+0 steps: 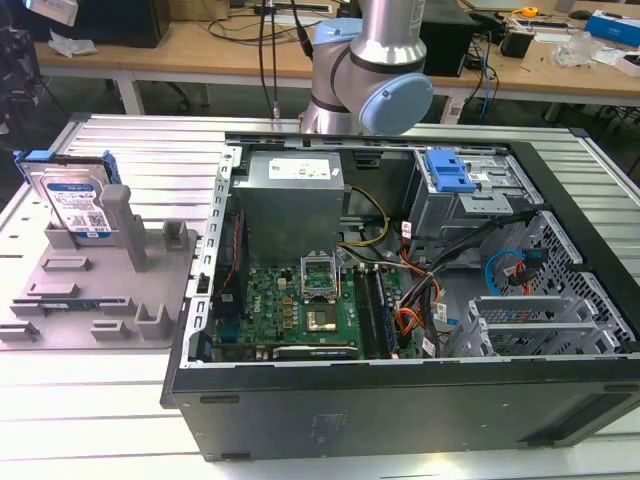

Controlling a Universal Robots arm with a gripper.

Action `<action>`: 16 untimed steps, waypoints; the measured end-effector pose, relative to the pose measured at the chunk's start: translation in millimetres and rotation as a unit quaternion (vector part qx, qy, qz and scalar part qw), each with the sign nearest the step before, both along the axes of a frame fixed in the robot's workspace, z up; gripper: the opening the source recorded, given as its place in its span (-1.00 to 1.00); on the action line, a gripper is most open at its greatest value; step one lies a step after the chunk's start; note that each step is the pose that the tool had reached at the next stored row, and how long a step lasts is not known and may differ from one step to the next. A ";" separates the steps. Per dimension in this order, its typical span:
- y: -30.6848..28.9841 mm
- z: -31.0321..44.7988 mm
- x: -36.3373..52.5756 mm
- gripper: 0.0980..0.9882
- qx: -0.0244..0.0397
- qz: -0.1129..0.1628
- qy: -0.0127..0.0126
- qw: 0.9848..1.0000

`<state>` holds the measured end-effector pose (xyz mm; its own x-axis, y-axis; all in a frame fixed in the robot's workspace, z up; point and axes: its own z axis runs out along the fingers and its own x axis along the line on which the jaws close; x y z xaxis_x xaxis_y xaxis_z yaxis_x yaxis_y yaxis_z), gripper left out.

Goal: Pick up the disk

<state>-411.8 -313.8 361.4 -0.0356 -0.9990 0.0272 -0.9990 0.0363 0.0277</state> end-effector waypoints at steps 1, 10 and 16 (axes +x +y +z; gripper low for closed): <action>0.0 -0.6 0.2 0.00 0.000 0.000 0.000 1.000; 0.1 -11.1 5.6 0.00 0.000 0.000 0.000 1.000; 0.1 -17.8 6.3 0.00 0.000 0.000 0.000 1.000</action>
<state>-405.6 -313.8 343.6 -0.0355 -0.9990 0.0275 -0.9990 0.0362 0.0278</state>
